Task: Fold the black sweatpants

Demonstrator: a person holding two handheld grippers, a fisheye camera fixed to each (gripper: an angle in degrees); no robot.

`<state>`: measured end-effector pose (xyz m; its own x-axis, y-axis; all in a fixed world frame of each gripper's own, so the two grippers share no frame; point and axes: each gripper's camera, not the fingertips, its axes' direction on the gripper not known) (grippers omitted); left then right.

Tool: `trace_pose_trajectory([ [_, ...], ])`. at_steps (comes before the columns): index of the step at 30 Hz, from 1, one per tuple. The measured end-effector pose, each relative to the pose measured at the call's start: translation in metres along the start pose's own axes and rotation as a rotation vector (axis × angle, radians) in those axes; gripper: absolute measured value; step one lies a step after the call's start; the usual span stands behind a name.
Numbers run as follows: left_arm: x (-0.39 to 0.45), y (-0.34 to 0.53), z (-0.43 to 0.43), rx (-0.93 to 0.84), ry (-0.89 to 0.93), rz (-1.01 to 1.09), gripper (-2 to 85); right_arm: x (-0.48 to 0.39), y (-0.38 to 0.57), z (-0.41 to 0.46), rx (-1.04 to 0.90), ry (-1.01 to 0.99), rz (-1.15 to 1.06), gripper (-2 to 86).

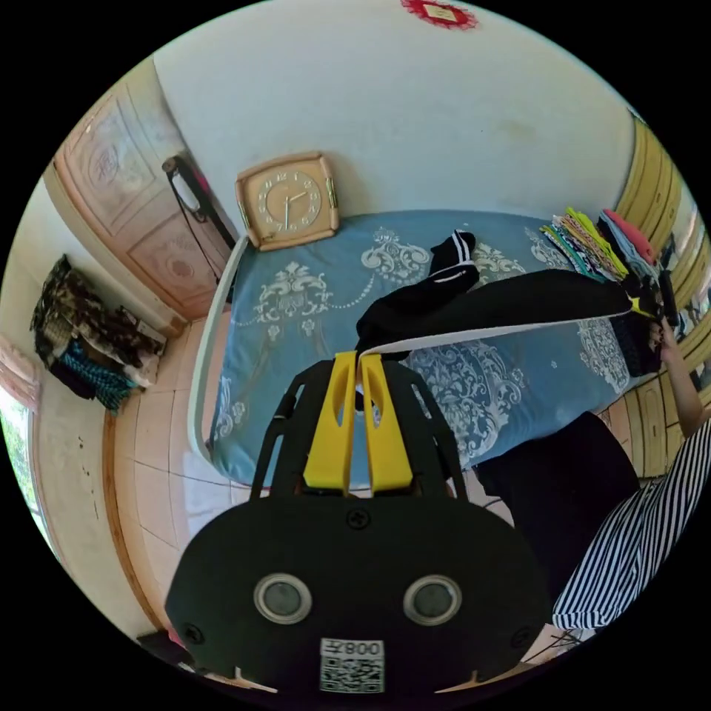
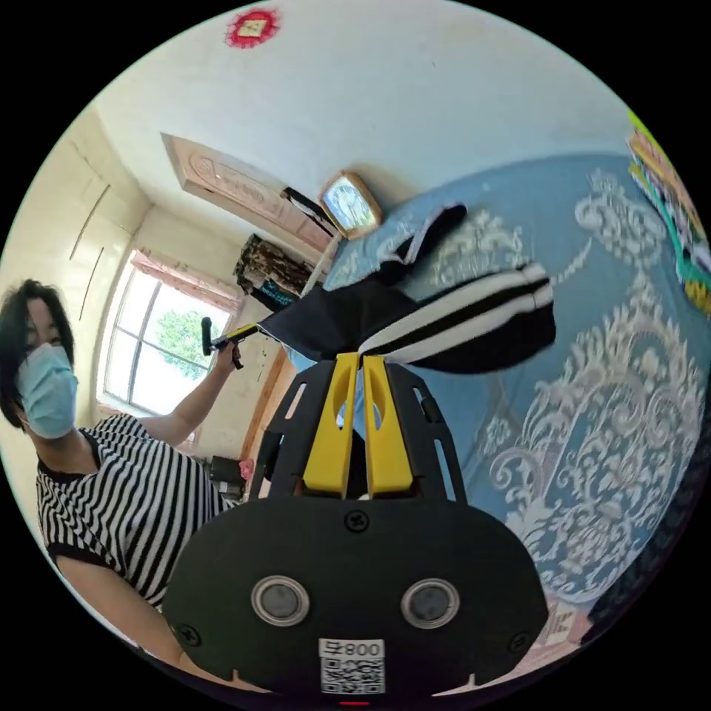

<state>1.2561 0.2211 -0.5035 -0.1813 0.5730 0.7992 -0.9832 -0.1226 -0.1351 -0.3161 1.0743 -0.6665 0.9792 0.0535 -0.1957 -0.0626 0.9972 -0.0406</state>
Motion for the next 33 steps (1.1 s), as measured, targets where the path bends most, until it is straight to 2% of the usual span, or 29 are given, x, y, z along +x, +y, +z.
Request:
trace_pose_trajectory([
  [2, -0.006, 0.019, 0.051, -0.148, 0.02, -0.067, 1.8, 0.047, 0.037, 0.048, -0.144, 0.032, 0.179, 0.9],
  [4, -0.004, 0.044, 0.113, -0.355, 0.044, -0.117, 2.7, 0.076, 0.063, 0.066, -0.195, -0.018, 0.303, 1.2],
  [6, 0.003, 0.055, 0.135, -0.393, 0.04, -0.116, 3.6, 0.091, 0.081, 0.061, -0.133, -0.065, 0.371, 1.7],
  [8, 0.006, 0.061, 0.142, -0.362, 0.06, -0.136, 4.8, 0.1, 0.091, 0.036, -0.006, -0.043, 0.387, 2.8],
  [13, -0.005, 0.084, 0.146, -0.239, 0.082, -0.261, 9.1, 0.121, 0.07, 0.002, 0.112, 0.122, 0.388, 7.1],
  [17, -0.016, 0.112, 0.152, -0.17, 0.106, -0.393, 9.4, 0.144, 0.05, 0.009, 0.105, 0.169, 0.418, 9.0],
  [22, -0.024, 0.143, 0.193, -0.124, 0.284, -0.579, 8.2, 0.172, 0.047, 0.024, 0.036, 0.176, 0.488, 5.3],
  [28, -0.011, 0.141, 0.233, -0.069, 0.407, -0.615, 7.5, 0.156, 0.074, -0.031, 0.098, 0.278, 0.413, 0.5],
  [33, 0.002, 0.145, 0.272, -0.061, 0.497, -0.669, 7.3, 0.175, 0.123, -0.064, 0.134, 0.311, 0.526, 0.8],
])
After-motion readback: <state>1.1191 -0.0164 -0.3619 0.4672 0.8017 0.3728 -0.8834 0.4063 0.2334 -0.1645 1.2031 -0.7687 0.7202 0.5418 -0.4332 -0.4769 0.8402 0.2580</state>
